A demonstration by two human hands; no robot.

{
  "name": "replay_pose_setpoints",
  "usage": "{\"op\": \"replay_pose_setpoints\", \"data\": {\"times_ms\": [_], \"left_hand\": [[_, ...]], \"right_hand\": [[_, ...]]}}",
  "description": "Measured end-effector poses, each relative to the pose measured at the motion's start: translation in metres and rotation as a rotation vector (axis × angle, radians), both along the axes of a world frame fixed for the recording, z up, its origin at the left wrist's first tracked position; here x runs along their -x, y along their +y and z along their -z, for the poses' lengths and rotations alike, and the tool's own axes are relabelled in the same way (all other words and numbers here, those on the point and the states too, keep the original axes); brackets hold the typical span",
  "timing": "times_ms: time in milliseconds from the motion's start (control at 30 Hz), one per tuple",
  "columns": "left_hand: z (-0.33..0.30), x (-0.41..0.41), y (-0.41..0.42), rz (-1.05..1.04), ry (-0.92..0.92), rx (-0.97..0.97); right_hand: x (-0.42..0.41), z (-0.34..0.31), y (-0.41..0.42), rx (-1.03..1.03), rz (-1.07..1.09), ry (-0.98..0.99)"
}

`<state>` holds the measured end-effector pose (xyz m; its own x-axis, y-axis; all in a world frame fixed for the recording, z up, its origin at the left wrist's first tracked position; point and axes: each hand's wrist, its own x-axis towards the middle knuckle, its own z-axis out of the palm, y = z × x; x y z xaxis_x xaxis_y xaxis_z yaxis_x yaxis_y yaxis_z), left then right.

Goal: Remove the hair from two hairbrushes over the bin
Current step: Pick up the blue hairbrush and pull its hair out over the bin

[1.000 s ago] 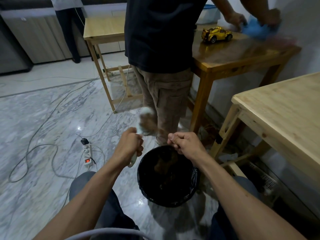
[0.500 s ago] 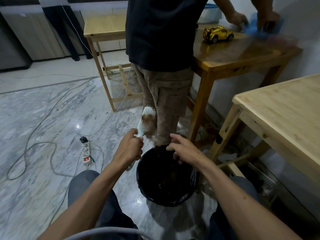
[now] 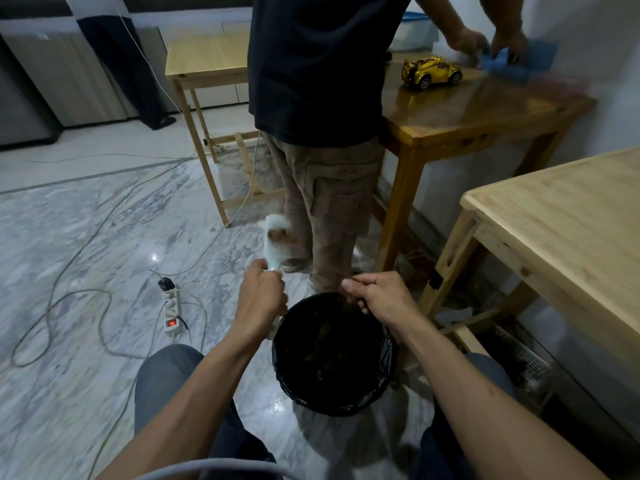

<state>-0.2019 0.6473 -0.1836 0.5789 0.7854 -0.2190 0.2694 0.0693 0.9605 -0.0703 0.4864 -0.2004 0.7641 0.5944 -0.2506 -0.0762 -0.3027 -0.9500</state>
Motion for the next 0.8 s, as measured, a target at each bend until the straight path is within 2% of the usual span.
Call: {"op": "replay_pose_setpoints", "data": {"times_ms": [167, 300, 467, 600, 667, 800], "left_hand": [[0.006, 0.003, 0.006, 0.040, 0.067, -0.157], [0.005, 0.005, -0.005, 0.097, 0.058, -0.210], [-0.002, 0.010, -0.023, 0.201, 0.058, -0.283], [-0.005, 0.009, -0.037, 0.288, 0.059, -0.358], [-0.001, 0.006, -0.033, 0.264, 0.057, -0.280], [0.005, 0.003, -0.013, 0.004, 0.031, -0.026]], "right_hand": [[0.004, 0.007, -0.009, 0.086, -0.045, -0.014], [0.007, 0.000, -0.005, 0.244, -0.203, -0.060], [0.004, -0.013, 0.004, -0.003, -0.129, 0.146], [0.008, -0.013, 0.015, -0.143, -0.116, 0.165], [0.009, -0.010, 0.015, -0.168, -0.077, 0.122], [0.006, -0.005, 0.002, -0.109, -0.015, 0.030]]}}
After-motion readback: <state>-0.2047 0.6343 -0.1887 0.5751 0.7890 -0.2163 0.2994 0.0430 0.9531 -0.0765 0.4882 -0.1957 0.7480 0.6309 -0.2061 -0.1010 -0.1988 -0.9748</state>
